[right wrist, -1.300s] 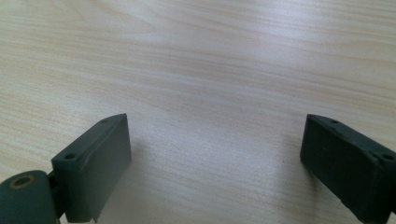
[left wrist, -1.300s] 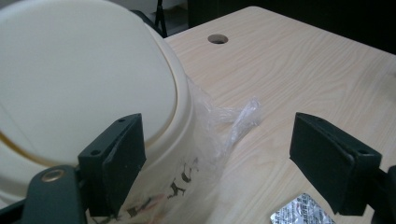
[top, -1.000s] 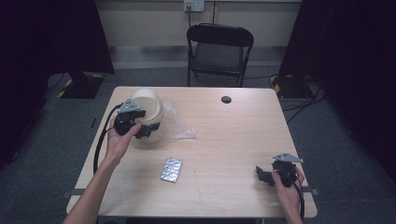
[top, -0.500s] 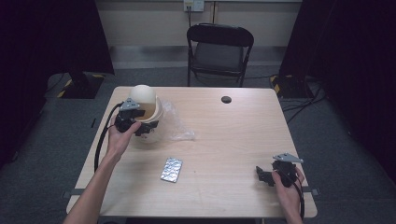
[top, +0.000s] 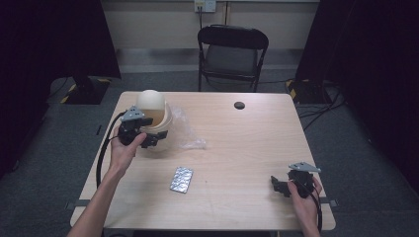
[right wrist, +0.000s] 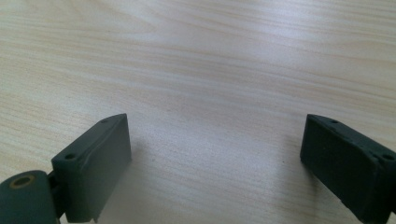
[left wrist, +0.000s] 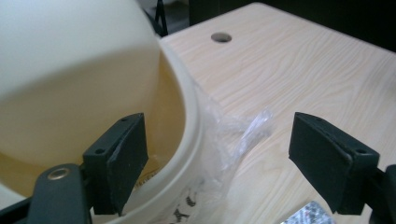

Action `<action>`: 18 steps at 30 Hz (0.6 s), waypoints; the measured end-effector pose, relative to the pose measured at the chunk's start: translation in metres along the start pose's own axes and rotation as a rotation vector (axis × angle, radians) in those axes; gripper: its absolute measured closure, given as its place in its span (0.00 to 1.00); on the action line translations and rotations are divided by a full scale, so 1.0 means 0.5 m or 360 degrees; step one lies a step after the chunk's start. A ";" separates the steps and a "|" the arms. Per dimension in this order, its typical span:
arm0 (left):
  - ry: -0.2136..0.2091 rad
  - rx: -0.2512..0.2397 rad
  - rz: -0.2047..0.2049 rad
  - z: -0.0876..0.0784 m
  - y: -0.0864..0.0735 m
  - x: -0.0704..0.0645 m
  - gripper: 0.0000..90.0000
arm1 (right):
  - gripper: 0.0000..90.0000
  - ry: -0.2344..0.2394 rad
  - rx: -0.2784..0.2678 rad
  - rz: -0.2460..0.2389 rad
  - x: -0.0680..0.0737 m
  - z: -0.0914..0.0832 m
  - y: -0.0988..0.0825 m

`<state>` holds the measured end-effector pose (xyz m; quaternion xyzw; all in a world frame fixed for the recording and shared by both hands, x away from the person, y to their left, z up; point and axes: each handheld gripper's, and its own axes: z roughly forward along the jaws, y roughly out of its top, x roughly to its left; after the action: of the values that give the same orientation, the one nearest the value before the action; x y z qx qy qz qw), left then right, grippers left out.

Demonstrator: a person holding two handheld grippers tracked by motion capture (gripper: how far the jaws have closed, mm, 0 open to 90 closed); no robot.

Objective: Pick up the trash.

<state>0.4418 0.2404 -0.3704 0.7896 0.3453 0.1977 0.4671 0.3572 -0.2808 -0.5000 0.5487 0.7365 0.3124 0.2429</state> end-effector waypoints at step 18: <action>-0.0060 0.0067 -0.0087 -0.019 -0.097 -0.081 0.21 | 0.09 0.0003 0.0000 -0.0005 0.000 0.001 0.001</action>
<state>0.3905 0.2322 -0.4080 0.7932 0.3619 0.1626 0.4620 0.3579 -0.2809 -0.5000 0.5473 0.7375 0.3125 0.2426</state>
